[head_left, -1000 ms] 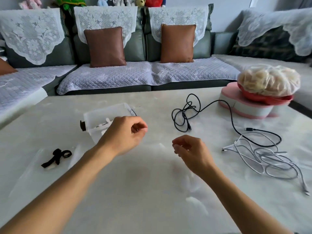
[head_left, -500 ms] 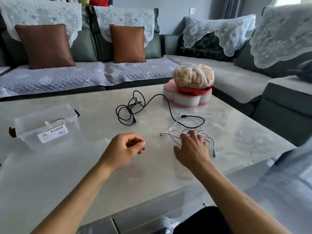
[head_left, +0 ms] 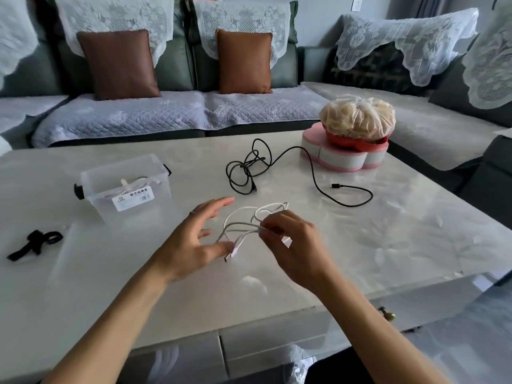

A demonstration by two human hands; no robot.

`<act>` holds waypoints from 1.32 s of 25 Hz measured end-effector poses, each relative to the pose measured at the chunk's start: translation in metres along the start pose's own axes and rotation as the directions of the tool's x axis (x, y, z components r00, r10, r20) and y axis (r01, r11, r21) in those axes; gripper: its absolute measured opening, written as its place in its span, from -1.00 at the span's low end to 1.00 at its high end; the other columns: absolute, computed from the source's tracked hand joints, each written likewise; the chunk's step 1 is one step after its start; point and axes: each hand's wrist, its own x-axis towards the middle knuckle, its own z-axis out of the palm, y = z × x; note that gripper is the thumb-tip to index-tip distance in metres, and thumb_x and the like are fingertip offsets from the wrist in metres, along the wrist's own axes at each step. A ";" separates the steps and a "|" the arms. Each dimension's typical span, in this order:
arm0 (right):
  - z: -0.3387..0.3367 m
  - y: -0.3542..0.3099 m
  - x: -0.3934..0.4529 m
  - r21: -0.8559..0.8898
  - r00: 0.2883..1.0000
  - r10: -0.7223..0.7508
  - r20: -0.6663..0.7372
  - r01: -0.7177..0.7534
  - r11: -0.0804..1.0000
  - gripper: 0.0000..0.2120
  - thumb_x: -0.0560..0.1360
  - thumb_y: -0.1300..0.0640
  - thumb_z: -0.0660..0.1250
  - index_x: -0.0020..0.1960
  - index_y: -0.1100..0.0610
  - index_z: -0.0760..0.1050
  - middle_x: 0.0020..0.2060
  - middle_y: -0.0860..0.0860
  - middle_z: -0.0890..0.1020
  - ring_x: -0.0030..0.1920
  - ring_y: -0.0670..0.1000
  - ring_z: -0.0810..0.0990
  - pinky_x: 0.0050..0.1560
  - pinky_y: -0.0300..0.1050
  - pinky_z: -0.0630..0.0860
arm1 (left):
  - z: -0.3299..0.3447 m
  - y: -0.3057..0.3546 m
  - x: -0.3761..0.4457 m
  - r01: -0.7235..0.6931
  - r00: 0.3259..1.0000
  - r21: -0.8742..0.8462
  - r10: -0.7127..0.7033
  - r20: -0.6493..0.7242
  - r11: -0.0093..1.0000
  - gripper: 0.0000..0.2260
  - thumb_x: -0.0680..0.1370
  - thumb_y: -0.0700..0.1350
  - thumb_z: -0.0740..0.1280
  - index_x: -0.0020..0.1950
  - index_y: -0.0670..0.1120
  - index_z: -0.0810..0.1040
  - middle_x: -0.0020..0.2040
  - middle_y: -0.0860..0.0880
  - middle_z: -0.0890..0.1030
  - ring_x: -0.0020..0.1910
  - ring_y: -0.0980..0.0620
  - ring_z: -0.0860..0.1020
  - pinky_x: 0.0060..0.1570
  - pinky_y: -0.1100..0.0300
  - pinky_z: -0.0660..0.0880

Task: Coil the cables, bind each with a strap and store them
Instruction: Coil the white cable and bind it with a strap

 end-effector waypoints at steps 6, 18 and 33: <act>0.044 -0.027 0.021 0.344 0.975 0.102 0.199 -0.167 0.924 -0.67 0.46 0.32 0.36 0.17 0.06 0.59 0.01 -0.02 0.68 -0.02 -0.11 0.66 -0.01 -0.33 0.53 | -0.038 -0.018 -0.025 0.061 0.932 -0.157 -0.113 -0.345 0.986 -0.87 0.60 -0.21 0.32 -0.04 -0.09 0.66 -0.16 -0.06 0.71 -0.18 0.06 0.67 -0.06 0.09 0.59; 0.117 -0.051 0.046 0.090 0.963 0.089 0.254 -0.115 0.989 -0.70 0.41 0.30 0.34 0.08 0.05 0.62 -0.17 -0.09 0.66 -0.19 -0.07 0.60 -0.10 -0.15 0.56 | -0.073 -0.039 -0.047 0.256 0.821 -0.416 -0.424 -0.382 0.872 -0.80 0.48 -0.12 0.30 0.00 0.00 0.68 -0.01 -0.03 0.72 -0.03 0.04 0.66 0.02 0.10 0.53; 0.040 -0.107 -0.032 0.397 0.957 0.138 0.253 -0.233 0.888 -0.53 0.38 0.43 0.19 0.15 0.00 0.52 0.00 -0.04 0.67 -0.09 -0.04 0.69 -0.07 -0.19 0.59 | -0.042 0.007 -0.135 0.346 0.840 -0.673 -0.535 -0.087 0.654 -0.67 0.67 0.00 0.14 -0.16 -0.15 0.53 -0.41 -0.13 0.50 -0.36 -0.10 0.56 -0.28 0.05 0.52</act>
